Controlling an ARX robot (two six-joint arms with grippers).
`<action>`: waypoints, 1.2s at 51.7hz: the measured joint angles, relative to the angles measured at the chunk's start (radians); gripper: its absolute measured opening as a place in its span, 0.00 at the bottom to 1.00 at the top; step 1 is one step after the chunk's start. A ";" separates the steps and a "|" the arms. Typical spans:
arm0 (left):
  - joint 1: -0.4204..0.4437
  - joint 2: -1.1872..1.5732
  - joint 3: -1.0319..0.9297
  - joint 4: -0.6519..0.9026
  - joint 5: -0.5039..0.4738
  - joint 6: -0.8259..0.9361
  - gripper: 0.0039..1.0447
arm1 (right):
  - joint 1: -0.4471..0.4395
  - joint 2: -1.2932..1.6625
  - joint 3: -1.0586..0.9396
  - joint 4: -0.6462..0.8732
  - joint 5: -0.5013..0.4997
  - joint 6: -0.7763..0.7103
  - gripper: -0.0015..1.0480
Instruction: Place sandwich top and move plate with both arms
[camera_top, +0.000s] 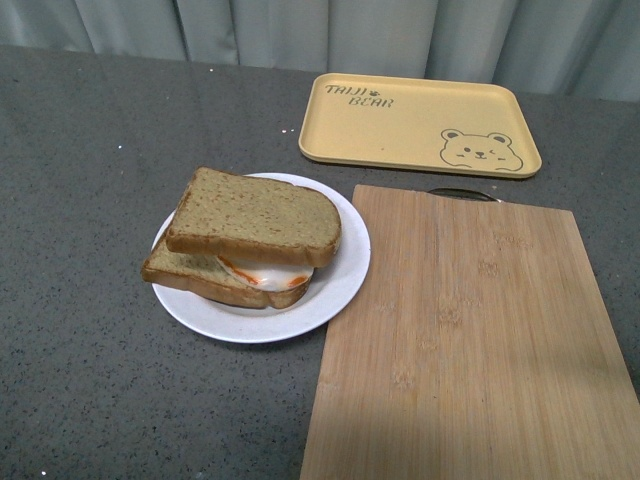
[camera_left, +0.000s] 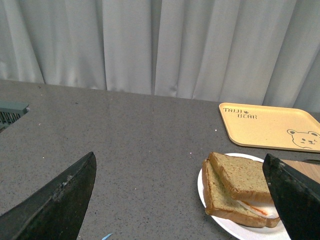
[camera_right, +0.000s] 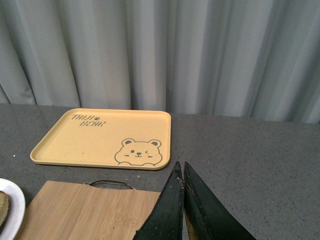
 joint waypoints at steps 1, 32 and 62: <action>0.000 0.000 0.000 0.000 0.000 0.000 0.94 | -0.004 -0.019 -0.005 -0.014 -0.005 0.000 0.01; 0.000 0.000 0.000 0.000 0.000 0.000 0.94 | -0.125 -0.651 -0.066 -0.571 -0.124 0.000 0.01; 0.000 0.000 0.000 0.000 0.000 0.000 0.94 | -0.125 -0.924 -0.067 -0.827 -0.124 0.000 0.01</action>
